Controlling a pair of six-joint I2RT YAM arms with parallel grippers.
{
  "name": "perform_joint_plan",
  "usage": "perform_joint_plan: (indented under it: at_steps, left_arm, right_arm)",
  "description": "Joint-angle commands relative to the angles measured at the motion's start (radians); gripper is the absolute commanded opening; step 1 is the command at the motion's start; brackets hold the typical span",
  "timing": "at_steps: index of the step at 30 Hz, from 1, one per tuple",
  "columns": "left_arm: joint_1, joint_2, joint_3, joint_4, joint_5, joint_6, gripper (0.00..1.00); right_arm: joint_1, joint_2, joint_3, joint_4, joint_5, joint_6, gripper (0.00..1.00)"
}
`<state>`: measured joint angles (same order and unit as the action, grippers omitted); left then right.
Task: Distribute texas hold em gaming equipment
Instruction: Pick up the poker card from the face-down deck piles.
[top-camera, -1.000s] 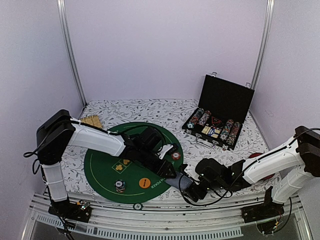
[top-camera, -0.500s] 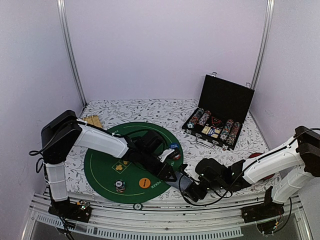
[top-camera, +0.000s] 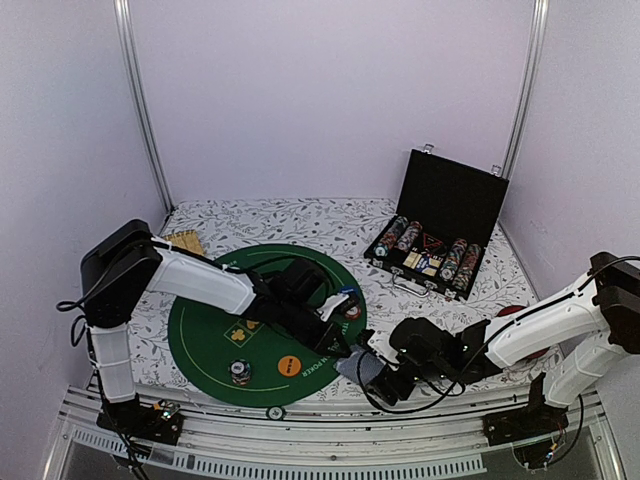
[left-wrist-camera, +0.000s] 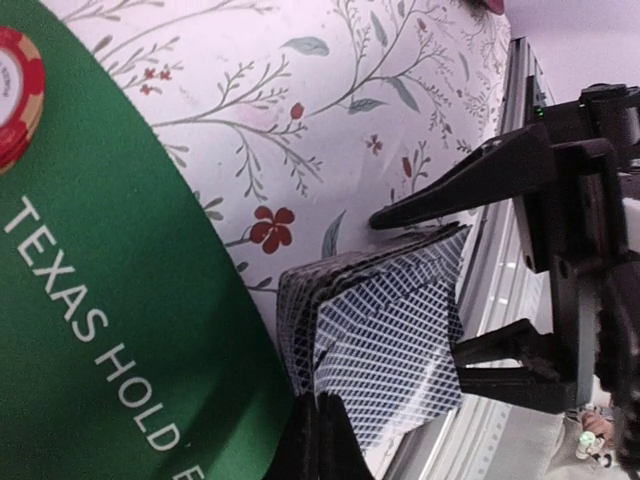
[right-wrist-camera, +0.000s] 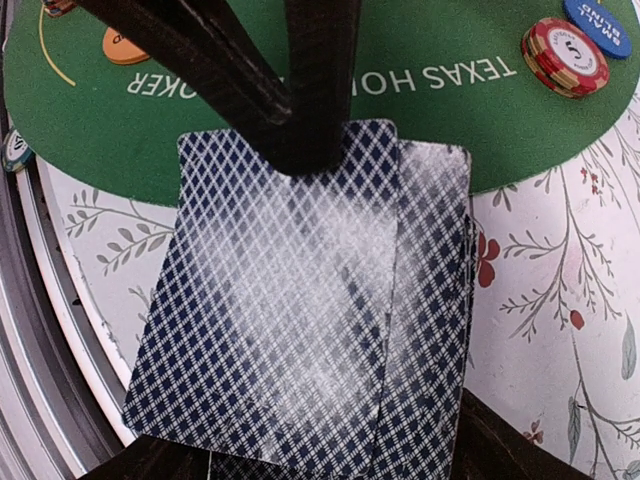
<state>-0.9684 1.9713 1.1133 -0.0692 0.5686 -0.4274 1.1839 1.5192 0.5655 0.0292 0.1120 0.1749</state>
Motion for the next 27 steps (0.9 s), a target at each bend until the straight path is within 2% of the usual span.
perform_joint_plan:
  at_steps: [1,5,11,17,21,27]
  left_arm:
    - [0.007,-0.058,-0.01,0.035,0.018,0.008,0.0]
    - [0.016,-0.064,-0.021,0.041,-0.001,0.031,0.0]
    - [0.037,-0.047,-0.041,0.071,0.009,0.03,0.0]
    - [0.037,-0.019,-0.032,0.1,0.021,0.009,0.02]
    - [0.037,-0.015,-0.033,0.11,0.027,0.006,0.09]
    - [0.037,-0.014,-0.024,0.08,0.0,0.027,0.29]
  right_arm:
    - [0.002,-0.012,0.021,-0.012,0.013,0.003,0.81]
    - [0.002,-0.008,0.027,-0.021,0.012,0.004,0.83]
    - [0.0,-0.02,0.047,-0.058,0.009,0.017,0.93]
    - [0.001,-0.002,0.06,-0.07,0.002,0.017,0.96]
    - [0.0,0.041,0.09,-0.099,0.001,0.02,0.96]
    - [0.001,0.04,0.091,-0.1,-0.003,0.028,0.96]
